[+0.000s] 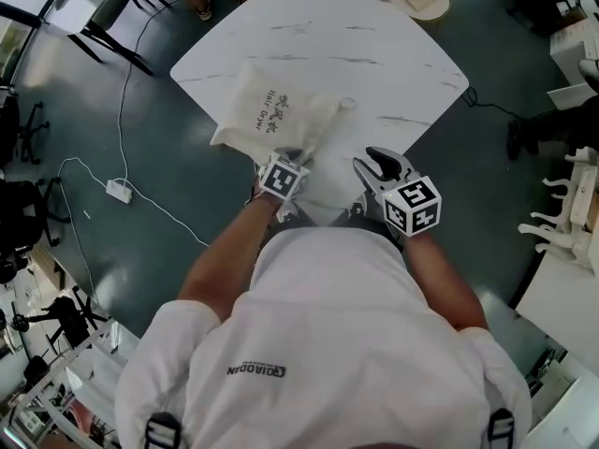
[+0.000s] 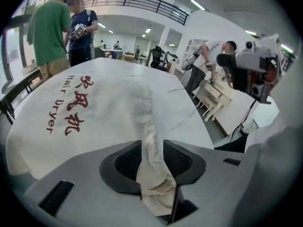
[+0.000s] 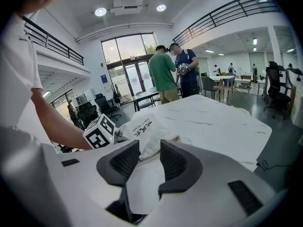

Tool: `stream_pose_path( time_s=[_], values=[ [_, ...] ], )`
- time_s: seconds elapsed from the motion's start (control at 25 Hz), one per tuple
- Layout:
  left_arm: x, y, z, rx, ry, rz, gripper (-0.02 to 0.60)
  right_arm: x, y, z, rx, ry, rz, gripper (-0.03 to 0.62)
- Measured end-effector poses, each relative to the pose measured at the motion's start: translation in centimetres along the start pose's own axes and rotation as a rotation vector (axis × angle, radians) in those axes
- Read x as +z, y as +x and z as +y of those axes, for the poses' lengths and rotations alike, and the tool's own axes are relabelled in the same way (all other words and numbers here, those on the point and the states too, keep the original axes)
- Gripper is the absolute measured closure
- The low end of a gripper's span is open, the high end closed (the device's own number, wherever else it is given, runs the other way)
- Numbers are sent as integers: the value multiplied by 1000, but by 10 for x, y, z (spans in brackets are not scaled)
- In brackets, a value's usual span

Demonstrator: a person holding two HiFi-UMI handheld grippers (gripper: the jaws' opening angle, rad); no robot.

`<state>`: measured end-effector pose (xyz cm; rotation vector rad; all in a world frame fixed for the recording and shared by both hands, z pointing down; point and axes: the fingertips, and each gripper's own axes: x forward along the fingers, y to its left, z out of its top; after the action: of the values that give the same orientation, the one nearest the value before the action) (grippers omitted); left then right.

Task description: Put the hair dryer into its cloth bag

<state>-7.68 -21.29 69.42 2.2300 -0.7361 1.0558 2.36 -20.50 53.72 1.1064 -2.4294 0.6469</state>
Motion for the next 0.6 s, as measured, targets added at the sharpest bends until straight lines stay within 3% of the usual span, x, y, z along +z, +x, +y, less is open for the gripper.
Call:
stream_pose_path(
  time_s=[0.08, 0.2, 0.36, 0.6],
  values=[
    [5, -15, 3, -4, -4, -47, 427, 1, 0, 5, -29, 3, -12, 496],
    [10, -45, 6, -23, -10, -125, 497, 3, 1, 16, -66, 9, -31, 563],
    [9, -87, 8, -45, 6, -196, 543, 4, 0, 37, -88, 26, -65, 572],
    [5, -136, 3, -61, 13, -261, 554, 1, 0, 59, -67, 100, -87, 572]
  ],
)
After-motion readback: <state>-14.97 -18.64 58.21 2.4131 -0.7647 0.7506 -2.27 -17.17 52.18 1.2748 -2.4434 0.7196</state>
